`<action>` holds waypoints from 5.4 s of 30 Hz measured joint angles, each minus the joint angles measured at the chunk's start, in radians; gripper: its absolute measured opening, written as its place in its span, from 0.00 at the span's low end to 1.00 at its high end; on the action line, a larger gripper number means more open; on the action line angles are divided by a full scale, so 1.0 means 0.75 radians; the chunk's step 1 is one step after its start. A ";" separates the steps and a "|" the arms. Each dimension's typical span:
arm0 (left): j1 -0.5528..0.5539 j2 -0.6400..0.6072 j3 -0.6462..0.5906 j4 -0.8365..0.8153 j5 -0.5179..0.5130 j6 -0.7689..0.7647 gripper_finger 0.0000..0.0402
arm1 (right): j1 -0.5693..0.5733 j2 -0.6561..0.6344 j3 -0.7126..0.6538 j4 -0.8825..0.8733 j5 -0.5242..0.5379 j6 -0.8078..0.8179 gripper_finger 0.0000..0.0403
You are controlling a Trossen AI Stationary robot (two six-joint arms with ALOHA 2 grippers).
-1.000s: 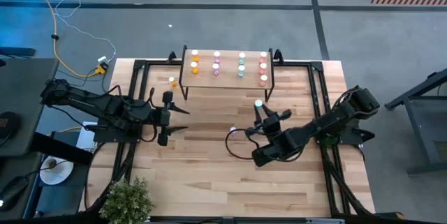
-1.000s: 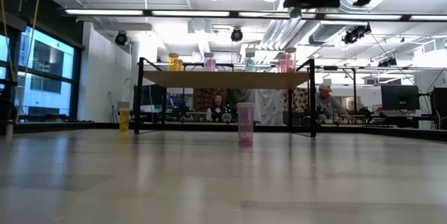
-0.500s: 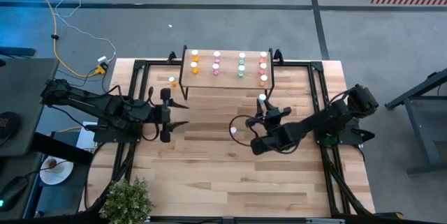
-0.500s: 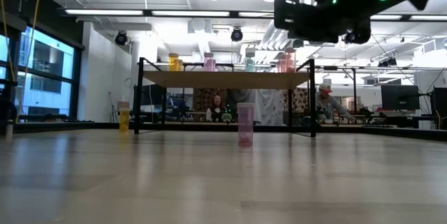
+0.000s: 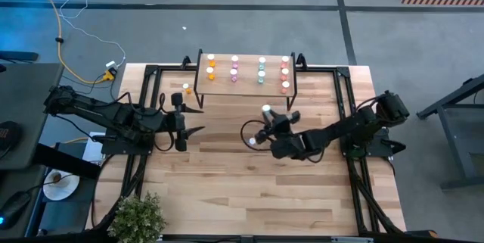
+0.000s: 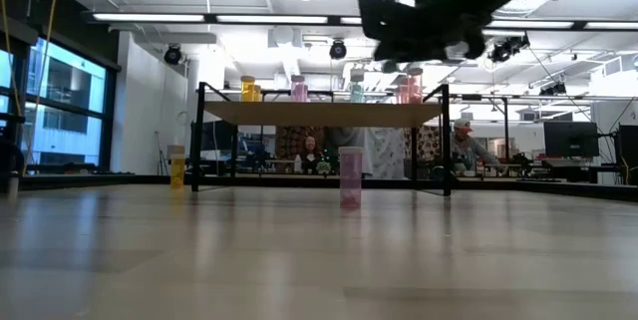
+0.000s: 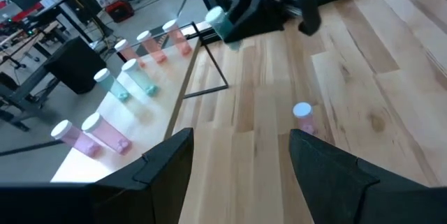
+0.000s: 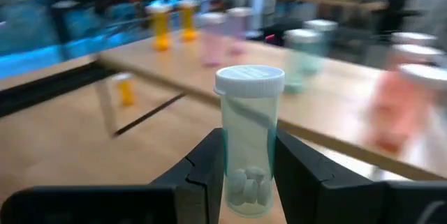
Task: Pick and place medicine bottles onto shelf by color
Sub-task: Put the green pill bottle on the shelf aligned with the other green pill bottles, then adjust the green pill bottles on the shelf
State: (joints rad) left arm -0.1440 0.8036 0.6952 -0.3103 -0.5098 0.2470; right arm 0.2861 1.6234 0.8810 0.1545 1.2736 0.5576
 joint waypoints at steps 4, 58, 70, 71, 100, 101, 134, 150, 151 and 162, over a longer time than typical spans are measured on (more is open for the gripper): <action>0.000 0.000 0.000 0.000 0.000 0.000 0.56 | -0.059 0.000 0.000 0.200 -0.279 -0.253 0.23; 0.000 0.001 0.000 -0.009 0.002 -0.011 0.56 | -0.241 0.314 -0.073 1.414 -0.177 -0.896 0.23; 0.000 0.001 0.000 -0.010 0.000 0.009 0.56 | -0.265 0.522 0.073 1.466 0.068 -0.927 0.23; 0.000 0.001 0.000 -0.010 -0.001 0.009 0.56 | -0.274 0.524 0.076 1.469 0.063 -0.928 0.23; 0.000 0.001 0.000 -0.010 -0.004 0.014 0.56 | -0.395 0.524 0.076 1.422 0.069 -0.858 0.23; 0.000 0.001 0.000 -0.010 -0.004 0.014 0.56 | -0.397 0.524 0.076 1.423 0.069 -0.858 0.23; 0.000 0.001 0.000 -0.009 -0.003 0.011 0.56 | -0.449 0.522 0.075 1.347 0.008 -0.777 0.25; 0.000 0.001 0.000 -0.009 -0.003 0.010 0.56 | -0.439 0.522 0.075 1.353 0.012 -0.775 0.42; -0.001 0.001 0.000 -0.009 -0.003 0.011 0.56 | -0.433 0.521 0.075 1.353 0.024 -0.776 0.43; 0.000 0.001 0.000 -0.009 -0.002 0.010 0.56 | -0.379 0.511 0.075 1.385 0.111 -0.835 0.46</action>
State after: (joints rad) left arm -0.1440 0.8040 0.6952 -0.3172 -0.5114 0.2546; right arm 0.0017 2.0068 0.9375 1.1934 1.3570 -0.0689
